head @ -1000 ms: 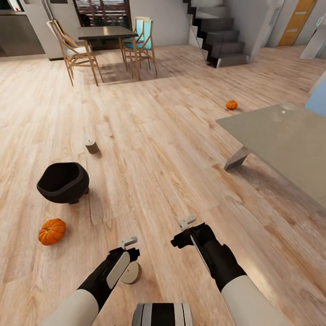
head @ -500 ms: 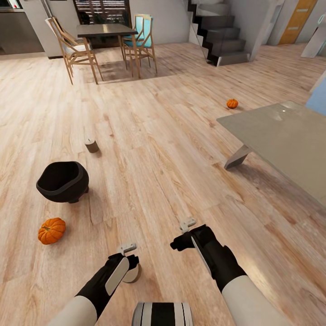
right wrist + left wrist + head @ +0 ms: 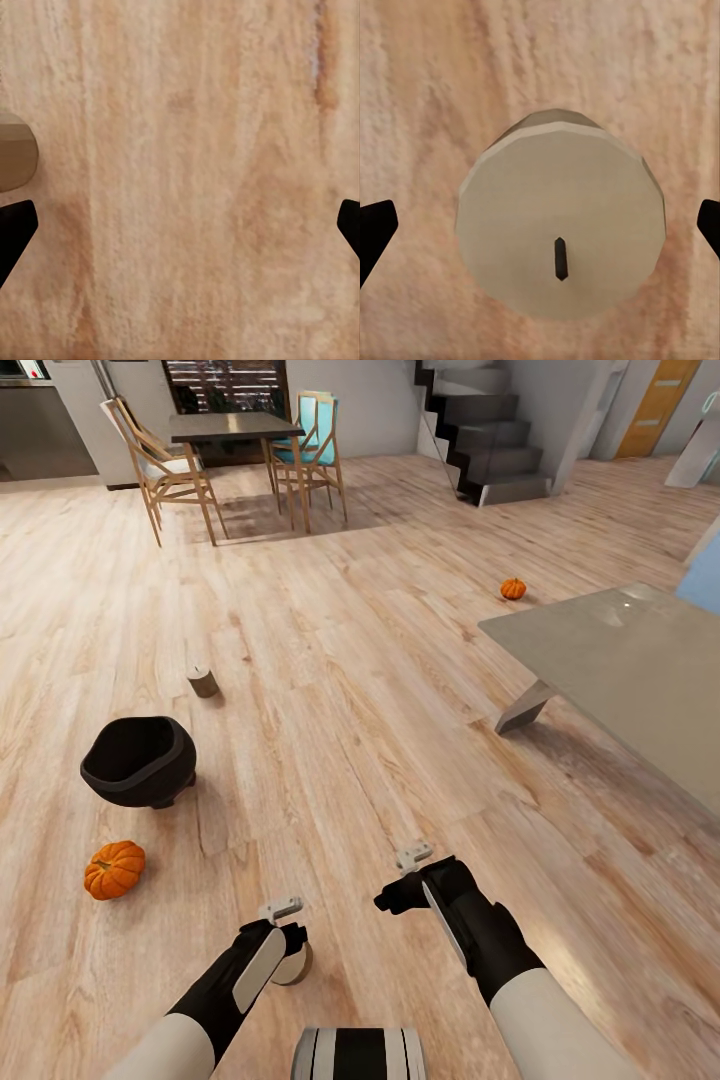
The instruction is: Place each of the two pumpkins and all three candles from the living room inside a cabinet in the living room (use any cabinet), then make sure every cabinet is closed, and position the cauldron so it is next to a table in the living room.
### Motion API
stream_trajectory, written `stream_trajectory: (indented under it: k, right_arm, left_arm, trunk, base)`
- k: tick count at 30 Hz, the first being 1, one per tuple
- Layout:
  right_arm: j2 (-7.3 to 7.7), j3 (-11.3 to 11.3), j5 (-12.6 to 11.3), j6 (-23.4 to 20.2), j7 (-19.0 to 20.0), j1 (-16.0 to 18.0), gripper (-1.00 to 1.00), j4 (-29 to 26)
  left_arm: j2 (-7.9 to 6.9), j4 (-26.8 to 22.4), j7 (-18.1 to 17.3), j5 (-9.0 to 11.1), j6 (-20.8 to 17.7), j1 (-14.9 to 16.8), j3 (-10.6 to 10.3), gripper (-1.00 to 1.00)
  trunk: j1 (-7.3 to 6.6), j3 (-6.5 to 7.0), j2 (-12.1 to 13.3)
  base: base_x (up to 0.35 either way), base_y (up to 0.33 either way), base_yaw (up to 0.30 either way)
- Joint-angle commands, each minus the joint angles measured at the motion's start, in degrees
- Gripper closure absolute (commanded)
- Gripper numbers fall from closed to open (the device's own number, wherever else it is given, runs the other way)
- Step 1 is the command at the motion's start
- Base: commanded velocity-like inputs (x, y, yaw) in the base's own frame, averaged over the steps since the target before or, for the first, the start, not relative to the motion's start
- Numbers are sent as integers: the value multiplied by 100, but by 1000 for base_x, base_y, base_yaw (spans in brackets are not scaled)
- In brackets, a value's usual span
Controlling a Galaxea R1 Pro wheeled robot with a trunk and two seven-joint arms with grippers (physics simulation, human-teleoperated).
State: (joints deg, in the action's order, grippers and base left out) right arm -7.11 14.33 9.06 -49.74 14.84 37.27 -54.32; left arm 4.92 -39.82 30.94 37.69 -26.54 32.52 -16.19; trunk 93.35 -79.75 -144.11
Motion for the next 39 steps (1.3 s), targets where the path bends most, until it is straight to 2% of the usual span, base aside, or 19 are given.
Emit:
stream_trajectory:
  k: [1, 6, 16, 25, 39]
  right_arm:
    - [0, 0, 0, 0, -3, 0, -100, 0]
    - [0, 1, 0, -1, -7, 0, -100, 0]
    - [-1, 0, 0, -1, -7, 0, -100, 0]
    - [-9, 6, 0, -1, -7, 0, -100, 0]
    - [-18, 9, 0, 8, -7, 0, -100, 0]
  left_arm:
    - [2, 1, 0, 0, 0, 0, -2, -100]
    - [8, 5, -1, 1, 0, 0, -3, -100]
    - [40, -13, -12, 2, 11, -7, -7, -100]
    - [58, -22, -13, 2, 9, -9, -14, -100]
    - [68, -108, -10, 2, 9, -9, -20, -100]
  trunk:
    - [0, 0, 0]
    - [0, 0, 0]
    - [0, 0, 0]
    - [15, -133, -8]
    - [15, -133, -8]
  base:
    - [0, 0, 109]
    - [0, 0, 200]
    - [0, 0, 17]
    - [0, 0, 0]
    - [0, 0, 0]
